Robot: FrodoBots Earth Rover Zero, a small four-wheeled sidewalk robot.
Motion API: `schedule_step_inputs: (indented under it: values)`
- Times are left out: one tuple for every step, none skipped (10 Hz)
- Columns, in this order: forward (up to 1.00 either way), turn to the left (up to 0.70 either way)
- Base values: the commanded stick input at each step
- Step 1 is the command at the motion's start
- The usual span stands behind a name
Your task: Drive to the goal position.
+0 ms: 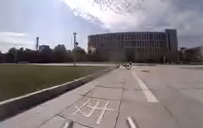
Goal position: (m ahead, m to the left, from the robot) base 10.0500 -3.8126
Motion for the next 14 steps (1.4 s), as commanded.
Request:
schedule_step_inputs:
  values:
    - [0.7,-0.33]
    - [0.7,-0.33]
    - [0.7,-0.33]
    - [0.7,-0.32]
    - [0.7,-0.2]
    - [0.7,0.0]
    - [0.7,0.0]
    - [0.7,0.0]
    - [0.7,0.0]
    - [0.7,0.0]
    - [0.7,0.0]
    - [0.7,0.0]
    - [0.7,0.0]
    - [0.7,0.0]
